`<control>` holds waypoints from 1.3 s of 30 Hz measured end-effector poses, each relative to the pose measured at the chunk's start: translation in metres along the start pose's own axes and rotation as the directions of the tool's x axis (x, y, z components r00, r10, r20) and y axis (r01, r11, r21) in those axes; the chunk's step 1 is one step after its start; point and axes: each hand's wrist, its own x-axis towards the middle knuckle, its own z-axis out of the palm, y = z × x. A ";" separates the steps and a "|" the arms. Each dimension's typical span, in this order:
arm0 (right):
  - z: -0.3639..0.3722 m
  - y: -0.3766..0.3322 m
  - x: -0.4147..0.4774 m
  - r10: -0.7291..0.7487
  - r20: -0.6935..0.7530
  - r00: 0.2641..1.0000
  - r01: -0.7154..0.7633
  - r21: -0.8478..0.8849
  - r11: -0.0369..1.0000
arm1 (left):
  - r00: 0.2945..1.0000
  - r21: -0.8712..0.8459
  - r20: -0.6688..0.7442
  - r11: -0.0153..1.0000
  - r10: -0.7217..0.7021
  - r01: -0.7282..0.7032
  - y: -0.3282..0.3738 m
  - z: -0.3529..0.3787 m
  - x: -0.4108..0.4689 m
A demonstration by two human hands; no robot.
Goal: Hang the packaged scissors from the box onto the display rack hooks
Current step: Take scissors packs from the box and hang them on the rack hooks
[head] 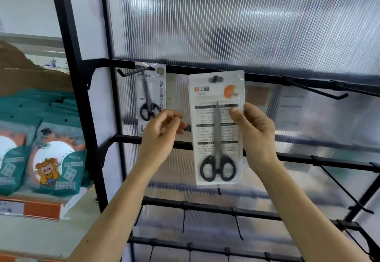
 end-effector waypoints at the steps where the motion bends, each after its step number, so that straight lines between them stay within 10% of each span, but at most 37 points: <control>1: 0.001 0.001 0.001 0.010 -0.003 1.000 -0.010 -0.006 1.000 | 1.000 0.000 0.001 1.000 -0.003 0.003 0.000 0.000 0.000; 14: 0.003 0.010 0.004 0.025 -0.110 0.994 -0.032 -0.062 0.998 | 0.999 0.047 -0.013 0.998 -0.033 0.034 -0.010 -0.009 0.004; 26: 0.015 0.066 0.091 0.252 -0.280 0.926 -0.351 -0.400 0.847 | 0.997 0.390 0.022 0.919 -0.070 0.056 -0.036 -0.015 0.027; 32: -0.015 0.082 0.062 0.536 -0.172 0.827 -0.488 -0.694 0.530 | 0.977 0.489 0.210 0.869 -0.030 -0.078 -0.041 0.013 0.024; 39: -0.119 0.073 -0.040 0.534 -0.283 0.797 -0.559 -0.681 0.474 | 0.816 0.440 0.566 0.793 0.120 -0.422 -0.022 0.132 -0.017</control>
